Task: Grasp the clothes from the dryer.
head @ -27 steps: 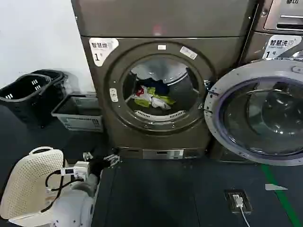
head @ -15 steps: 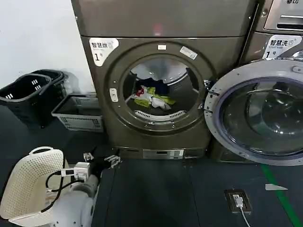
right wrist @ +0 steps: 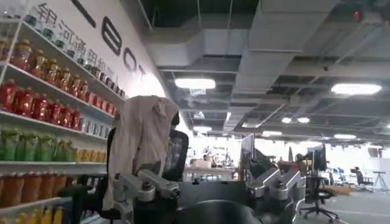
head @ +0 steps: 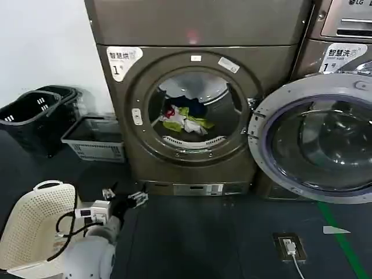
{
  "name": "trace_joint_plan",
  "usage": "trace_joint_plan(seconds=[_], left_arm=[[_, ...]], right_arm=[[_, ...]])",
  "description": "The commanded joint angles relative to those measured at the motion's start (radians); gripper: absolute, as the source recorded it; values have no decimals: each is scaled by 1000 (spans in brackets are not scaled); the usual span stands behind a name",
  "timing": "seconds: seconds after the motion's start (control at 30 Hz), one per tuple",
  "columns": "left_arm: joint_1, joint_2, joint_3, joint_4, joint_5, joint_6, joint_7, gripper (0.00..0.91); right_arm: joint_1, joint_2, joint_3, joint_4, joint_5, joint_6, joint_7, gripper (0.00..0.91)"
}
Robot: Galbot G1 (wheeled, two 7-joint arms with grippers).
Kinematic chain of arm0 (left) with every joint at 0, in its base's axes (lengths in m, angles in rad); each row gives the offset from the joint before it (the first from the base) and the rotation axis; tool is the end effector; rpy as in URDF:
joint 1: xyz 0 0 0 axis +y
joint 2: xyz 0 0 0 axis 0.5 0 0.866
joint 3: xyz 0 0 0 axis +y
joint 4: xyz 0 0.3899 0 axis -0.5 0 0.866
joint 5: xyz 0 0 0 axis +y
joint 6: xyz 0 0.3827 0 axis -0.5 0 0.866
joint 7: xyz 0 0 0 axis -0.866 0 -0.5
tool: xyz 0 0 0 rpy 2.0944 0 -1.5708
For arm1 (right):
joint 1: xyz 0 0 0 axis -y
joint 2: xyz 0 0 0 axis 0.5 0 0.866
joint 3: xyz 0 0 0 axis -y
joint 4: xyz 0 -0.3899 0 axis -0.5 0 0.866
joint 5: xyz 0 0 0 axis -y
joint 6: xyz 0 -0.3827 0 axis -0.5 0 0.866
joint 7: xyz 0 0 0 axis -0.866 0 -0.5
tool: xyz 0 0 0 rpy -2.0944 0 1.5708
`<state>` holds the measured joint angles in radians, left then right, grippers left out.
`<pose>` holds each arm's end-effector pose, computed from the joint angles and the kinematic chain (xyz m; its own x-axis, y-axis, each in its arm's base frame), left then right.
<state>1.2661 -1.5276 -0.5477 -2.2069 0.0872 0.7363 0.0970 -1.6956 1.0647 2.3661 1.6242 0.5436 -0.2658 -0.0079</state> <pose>0.2652 0.0144 -0.2250 -0.9479 0.0098 0.3183 0.0426 0.9944 0.0963 -0.1691 -0.5011 -0.0534 -0.0979 0.9371 -0.3351 0.9946 0.0801 -0.0665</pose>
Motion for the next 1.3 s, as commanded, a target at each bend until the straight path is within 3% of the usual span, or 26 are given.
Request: trace_joint_plan(seconds=[0.03, 1.3], left_arm=[[0, -1, 2, 1, -3, 49, -2, 907], [-2, 7, 7, -1, 1, 49, 0, 907]], right_arm=[[1, 1, -3, -1, 5, 2, 11, 907], [5, 2, -6, -7, 9, -13, 24, 907]])
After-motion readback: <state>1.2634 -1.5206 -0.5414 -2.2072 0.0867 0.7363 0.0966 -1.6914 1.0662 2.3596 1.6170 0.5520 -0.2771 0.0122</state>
